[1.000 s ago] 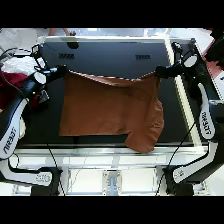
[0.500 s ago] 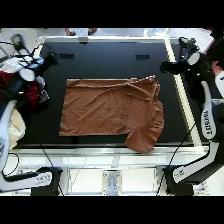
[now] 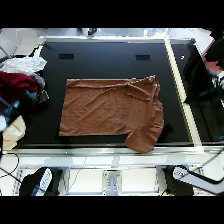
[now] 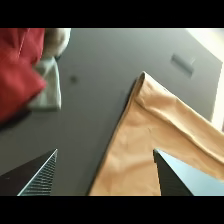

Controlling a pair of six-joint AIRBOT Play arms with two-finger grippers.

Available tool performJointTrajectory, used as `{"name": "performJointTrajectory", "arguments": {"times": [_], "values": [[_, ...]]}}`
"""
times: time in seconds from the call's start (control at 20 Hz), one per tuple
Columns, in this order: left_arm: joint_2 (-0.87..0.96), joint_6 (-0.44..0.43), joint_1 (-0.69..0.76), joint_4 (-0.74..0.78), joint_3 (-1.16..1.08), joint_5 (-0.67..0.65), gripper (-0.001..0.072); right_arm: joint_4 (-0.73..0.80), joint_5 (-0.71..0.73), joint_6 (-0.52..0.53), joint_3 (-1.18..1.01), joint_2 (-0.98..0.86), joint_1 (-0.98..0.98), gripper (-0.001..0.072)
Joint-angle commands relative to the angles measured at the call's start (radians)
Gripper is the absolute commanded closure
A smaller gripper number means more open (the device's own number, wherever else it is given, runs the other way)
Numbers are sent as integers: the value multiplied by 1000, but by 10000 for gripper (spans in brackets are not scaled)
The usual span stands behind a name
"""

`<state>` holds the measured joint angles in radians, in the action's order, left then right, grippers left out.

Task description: Fold the shirts.

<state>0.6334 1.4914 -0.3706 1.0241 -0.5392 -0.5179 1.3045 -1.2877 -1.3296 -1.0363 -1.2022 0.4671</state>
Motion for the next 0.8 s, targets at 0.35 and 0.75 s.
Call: {"name": "performJointTrajectory", "arguments": {"times": [0.35, 0.75], "values": [[-197, 13, -24, -218, 148, -96, 3, -342, 126, 173, 546, 117, 119, 329], [-197, 13, -24, -218, 148, -151, 3, -537, 262, 292, 605, 34, 119, 327]]}}
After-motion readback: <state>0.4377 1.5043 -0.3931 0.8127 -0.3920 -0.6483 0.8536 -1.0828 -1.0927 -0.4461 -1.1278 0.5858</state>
